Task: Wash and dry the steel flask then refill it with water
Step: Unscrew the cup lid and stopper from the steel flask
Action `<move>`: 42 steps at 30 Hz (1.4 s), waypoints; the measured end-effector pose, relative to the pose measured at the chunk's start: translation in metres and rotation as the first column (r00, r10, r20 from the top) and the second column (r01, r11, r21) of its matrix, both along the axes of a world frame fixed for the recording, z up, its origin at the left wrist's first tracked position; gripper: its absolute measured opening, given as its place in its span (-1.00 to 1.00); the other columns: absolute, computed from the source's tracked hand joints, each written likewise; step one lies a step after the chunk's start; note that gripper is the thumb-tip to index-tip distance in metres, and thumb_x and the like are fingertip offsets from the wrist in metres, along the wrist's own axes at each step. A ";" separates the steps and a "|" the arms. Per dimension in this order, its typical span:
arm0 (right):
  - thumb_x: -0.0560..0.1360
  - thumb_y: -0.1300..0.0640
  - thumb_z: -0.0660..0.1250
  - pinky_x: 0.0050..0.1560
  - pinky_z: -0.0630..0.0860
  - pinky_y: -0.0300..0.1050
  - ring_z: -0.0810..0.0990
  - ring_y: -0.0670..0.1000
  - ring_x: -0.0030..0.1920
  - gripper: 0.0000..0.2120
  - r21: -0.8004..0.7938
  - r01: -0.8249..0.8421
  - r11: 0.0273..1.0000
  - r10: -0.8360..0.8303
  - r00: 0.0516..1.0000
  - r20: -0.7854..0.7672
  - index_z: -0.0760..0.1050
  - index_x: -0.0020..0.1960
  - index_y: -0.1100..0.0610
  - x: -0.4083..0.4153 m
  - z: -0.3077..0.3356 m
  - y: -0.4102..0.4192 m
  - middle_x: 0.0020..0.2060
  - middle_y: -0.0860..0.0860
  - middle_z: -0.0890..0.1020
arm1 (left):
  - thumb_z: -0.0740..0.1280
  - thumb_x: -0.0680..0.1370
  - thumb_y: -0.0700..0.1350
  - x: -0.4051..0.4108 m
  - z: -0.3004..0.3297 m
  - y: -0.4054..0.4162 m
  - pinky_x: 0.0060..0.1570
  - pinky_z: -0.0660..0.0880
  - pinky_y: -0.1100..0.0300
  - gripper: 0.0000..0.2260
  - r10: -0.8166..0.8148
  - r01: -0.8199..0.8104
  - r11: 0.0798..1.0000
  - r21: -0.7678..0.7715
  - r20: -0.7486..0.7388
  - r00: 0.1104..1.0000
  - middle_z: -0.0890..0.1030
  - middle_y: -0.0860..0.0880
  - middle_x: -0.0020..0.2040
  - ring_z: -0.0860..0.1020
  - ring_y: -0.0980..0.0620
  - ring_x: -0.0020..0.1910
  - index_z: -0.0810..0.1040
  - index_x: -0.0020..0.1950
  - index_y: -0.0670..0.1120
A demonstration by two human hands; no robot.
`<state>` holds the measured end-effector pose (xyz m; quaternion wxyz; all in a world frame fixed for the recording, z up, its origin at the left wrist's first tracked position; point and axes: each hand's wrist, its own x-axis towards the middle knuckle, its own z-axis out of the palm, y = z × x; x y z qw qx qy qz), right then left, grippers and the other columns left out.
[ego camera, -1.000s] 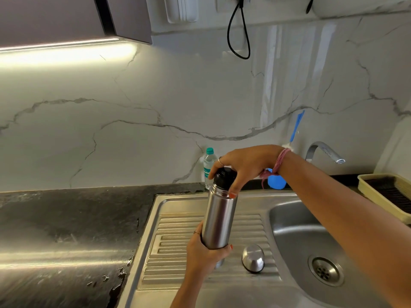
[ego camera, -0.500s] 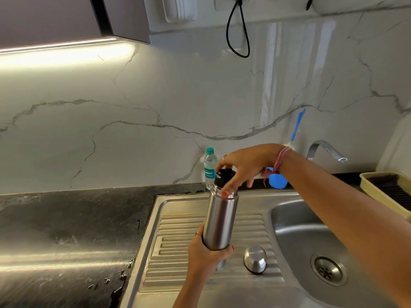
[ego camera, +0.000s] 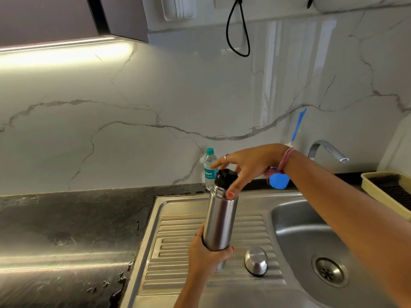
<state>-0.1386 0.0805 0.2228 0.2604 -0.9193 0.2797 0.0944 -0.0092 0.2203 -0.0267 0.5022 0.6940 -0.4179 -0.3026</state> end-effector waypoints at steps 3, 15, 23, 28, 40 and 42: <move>0.43 -0.17 0.41 -0.09 0.56 -0.26 0.58 -0.10 -0.08 -0.37 -0.132 0.011 0.991 -0.013 1.000 -0.011 0.36 0.40 0.05 0.005 -0.005 0.000 0.20 -0.01 0.54 | 0.67 0.13 -0.05 0.000 0.000 0.000 0.01 0.61 0.11 -0.34 0.006 -0.006 1.000 -0.003 -0.002 1.000 0.64 0.15 0.00 0.61 0.22 -0.07 0.46 0.11 0.26; 0.44 0.04 0.47 -0.11 0.45 -0.37 0.56 -0.06 0.06 -0.35 -0.044 -0.024 0.999 0.025 1.000 0.010 0.27 0.45 -0.06 0.002 -0.003 -0.004 0.30 -0.08 0.38 | 0.68 0.16 -0.10 -0.003 0.003 0.003 -0.02 0.58 0.19 -0.30 0.006 -0.007 1.000 -0.011 -0.037 0.999 0.61 0.17 0.02 0.60 0.19 -0.03 0.42 0.16 0.24; 0.45 0.05 0.46 0.11 0.37 -0.24 0.47 -0.06 0.20 -0.36 -0.029 -0.072 0.997 0.071 0.997 -0.026 0.29 0.46 -0.06 0.002 0.002 0.002 0.36 -0.04 0.38 | 0.61 0.04 0.09 -0.005 0.002 0.003 0.03 0.61 0.06 -0.20 0.014 -0.014 1.000 -0.009 -0.027 1.000 0.62 0.14 0.04 0.61 0.15 -0.01 0.45 0.25 0.19; 0.44 -0.15 0.42 -0.18 0.52 -0.30 0.59 -0.06 -0.14 -0.44 -0.158 -0.001 0.987 -0.007 0.999 -0.051 0.41 0.33 0.09 0.009 -0.010 0.005 0.12 0.03 0.58 | 0.62 0.05 0.08 -0.005 0.000 0.003 0.03 0.61 0.06 -0.18 0.022 -0.022 1.000 -0.013 -0.022 1.000 0.62 0.13 0.05 0.61 0.14 -0.02 0.46 0.29 0.15; 0.38 0.28 0.50 0.08 0.58 -0.18 0.66 0.00 0.08 -0.47 0.307 0.084 0.948 -0.222 0.865 0.449 0.43 0.27 0.02 -0.043 -0.021 -0.022 0.19 -0.02 0.54 | 0.67 0.15 -0.09 0.000 -0.007 0.007 -0.05 0.60 0.16 -0.26 0.042 -0.043 0.999 -0.007 -0.051 0.998 0.62 0.13 0.03 0.61 0.15 -0.04 0.47 0.27 0.13; 0.32 0.27 0.52 0.04 0.60 -0.14 0.66 0.07 0.08 -0.45 0.451 0.127 0.883 -0.380 0.757 0.532 0.43 0.25 0.06 -0.050 -0.043 -0.028 0.22 0.05 0.49 | 0.67 0.15 -0.11 0.001 -0.009 0.007 -0.08 0.62 0.14 -0.28 0.058 -0.058 0.998 0.000 -0.077 0.995 0.64 0.10 0.00 0.63 0.12 -0.07 0.50 0.25 0.10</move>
